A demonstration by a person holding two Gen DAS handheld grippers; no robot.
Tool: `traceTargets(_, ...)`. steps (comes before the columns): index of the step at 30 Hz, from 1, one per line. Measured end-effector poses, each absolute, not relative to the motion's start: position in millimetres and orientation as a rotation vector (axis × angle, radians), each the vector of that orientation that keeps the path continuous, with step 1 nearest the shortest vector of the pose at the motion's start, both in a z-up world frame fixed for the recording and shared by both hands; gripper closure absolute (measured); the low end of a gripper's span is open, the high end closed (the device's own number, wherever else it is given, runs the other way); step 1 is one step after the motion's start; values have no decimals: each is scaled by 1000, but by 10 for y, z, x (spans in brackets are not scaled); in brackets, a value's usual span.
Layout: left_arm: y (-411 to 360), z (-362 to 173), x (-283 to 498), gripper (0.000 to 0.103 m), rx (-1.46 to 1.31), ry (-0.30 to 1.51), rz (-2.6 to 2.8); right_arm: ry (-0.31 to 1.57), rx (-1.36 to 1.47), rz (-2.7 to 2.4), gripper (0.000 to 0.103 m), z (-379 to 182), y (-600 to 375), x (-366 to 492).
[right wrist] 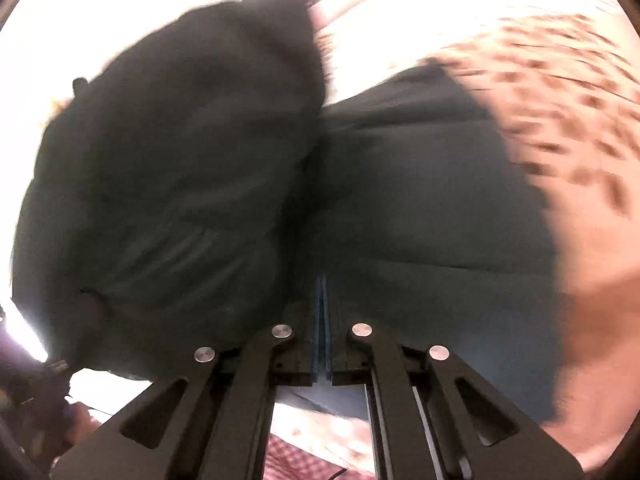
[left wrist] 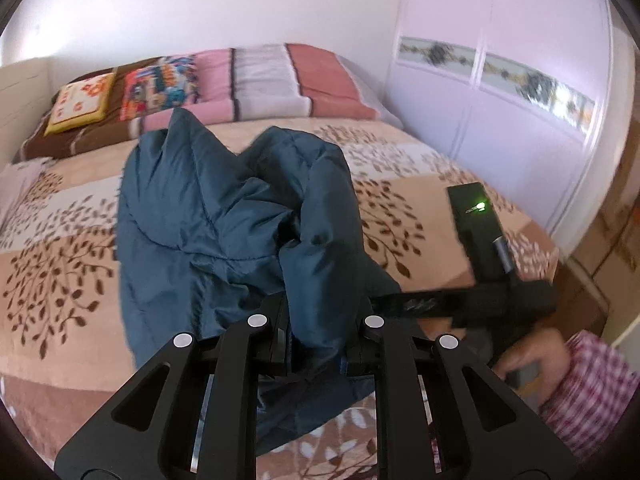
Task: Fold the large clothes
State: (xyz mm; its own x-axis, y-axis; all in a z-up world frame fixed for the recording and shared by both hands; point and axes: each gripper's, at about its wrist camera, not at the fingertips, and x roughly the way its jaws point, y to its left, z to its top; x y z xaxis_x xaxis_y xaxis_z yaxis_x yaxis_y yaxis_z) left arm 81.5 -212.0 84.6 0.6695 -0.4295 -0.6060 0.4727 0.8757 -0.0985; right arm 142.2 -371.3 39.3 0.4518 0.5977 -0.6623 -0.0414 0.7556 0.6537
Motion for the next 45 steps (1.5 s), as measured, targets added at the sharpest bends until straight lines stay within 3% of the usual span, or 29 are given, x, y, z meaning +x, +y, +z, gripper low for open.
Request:
traceTargets(5,-2493,565,803,89,143,727,-581,1132,756,367,101,-152,-4139,1406)
traceTargets(13,-2763,76,892,87,193,824,-635,1114,826,390,101,-295,-4287,1430)
traceTargets(18,-2886,-166,831,85,243,827,-646,1027,772,253,99,19,-4739,1215)
traceTargets(21,-2878,-137,787,82,235,827,-648,951,708,247,99,488,-4871,1204)
traceTargets(26,-2781,-118,773,81,167,850,-660,892,568,377,99,1242,-4424,1419)
traceTargets(31,-2822,-143,749,75,184,822,-659,995,377,509,99,1581,-3591,2130)
traceTargets(36,-2899,-208,773,68,194,806,-672,1173,257,383,103,1083,-3394,2660)
traceTargets(45,-2921,-239,737,62,222,799,-738,1243,297,334,103,297,-3583,2784)
